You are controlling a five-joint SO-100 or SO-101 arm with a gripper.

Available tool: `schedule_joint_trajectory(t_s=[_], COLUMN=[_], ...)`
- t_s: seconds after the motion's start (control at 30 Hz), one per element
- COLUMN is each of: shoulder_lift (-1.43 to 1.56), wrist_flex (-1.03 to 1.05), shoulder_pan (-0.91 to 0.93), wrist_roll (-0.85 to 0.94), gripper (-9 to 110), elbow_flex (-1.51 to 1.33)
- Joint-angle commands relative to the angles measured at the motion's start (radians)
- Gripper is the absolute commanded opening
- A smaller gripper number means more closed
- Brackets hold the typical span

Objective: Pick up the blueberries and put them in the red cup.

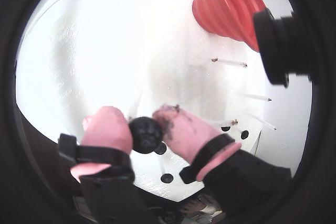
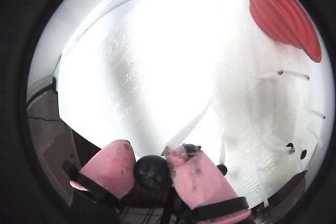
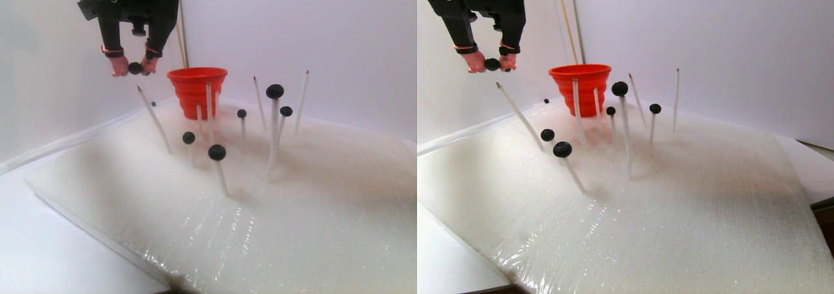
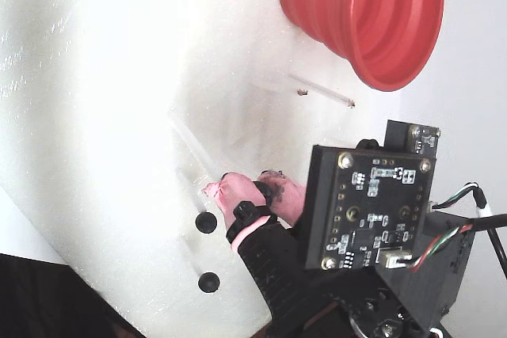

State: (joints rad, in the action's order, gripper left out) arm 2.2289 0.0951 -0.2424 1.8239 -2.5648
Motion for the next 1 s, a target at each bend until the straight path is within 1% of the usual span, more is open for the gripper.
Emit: schedule_joint_trajectory(t_s=[0.0,0.33,0.77,0.97], shoulder_lift=[0.081,0.057,-0.071,-0.107], wrist_flex=[0.002,-0.003,-0.107,-0.120], shoulder_pan=[0.015,0.061,0.124,0.144], wrist_roll=[0.003,-0.017,-0.025,-0.028], gripper=[11,11,11,12], elbow_flex=[0.060,0.118,0.190,0.229])
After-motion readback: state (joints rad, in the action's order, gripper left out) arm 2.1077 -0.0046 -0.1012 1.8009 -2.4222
